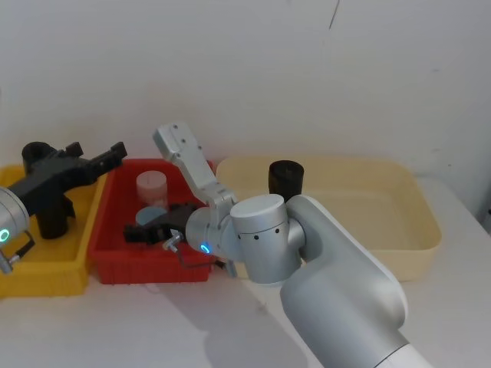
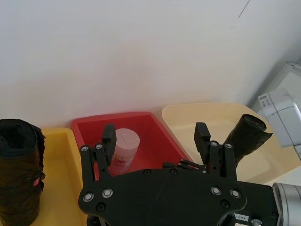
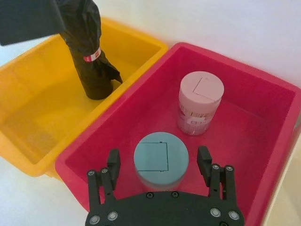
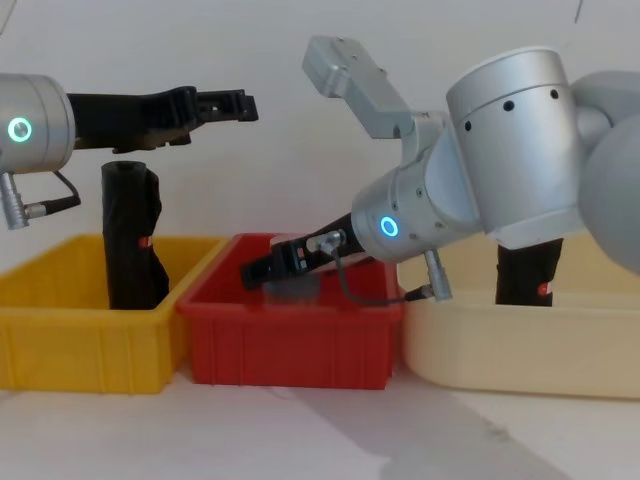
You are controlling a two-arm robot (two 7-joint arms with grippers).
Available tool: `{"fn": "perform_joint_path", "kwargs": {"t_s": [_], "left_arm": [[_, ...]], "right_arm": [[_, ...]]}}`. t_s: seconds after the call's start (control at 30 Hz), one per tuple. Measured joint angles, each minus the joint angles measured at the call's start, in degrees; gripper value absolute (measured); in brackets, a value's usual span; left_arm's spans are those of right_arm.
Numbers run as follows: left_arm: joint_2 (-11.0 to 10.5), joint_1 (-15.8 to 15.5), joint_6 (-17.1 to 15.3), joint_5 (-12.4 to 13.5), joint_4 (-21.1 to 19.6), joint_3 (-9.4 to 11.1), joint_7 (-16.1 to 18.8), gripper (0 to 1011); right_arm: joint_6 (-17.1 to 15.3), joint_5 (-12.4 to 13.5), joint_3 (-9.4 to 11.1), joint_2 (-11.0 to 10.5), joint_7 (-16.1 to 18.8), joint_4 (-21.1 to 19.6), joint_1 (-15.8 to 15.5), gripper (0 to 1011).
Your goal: Pick up the garbage bag with the one hand and transfer it to the other hand.
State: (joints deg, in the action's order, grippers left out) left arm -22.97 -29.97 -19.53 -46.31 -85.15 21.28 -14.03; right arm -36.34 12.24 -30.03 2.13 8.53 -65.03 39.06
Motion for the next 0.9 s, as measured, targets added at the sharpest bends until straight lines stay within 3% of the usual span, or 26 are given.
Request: {"fn": "perform_joint_path", "kwargs": {"t_s": [0.33,0.5,0.73,0.9], "left_arm": [[0.0,0.0,0.0,0.0,0.0,0.0,0.0,1001],[0.0,0.0,0.0,0.0,0.0,0.0,0.0,1002],[0.0,0.0,0.0,0.0,0.0,0.0,0.0,1002],[0.0,0.0,0.0,0.0,0.0,0.0,0.0,1002]], "right_arm": [[0.3,-0.1,0.3,0.4,0.4,1.1,0.1,994],[0.8,-0.2,0.5,0.6,0.8,1.6,0.3,889],[1.3,-0.4,0.9,1.0,0.9,2.1,0.4,663],[1.6,-0.5,1.5,1.2,0.6,2.2,0.3,646]]}}
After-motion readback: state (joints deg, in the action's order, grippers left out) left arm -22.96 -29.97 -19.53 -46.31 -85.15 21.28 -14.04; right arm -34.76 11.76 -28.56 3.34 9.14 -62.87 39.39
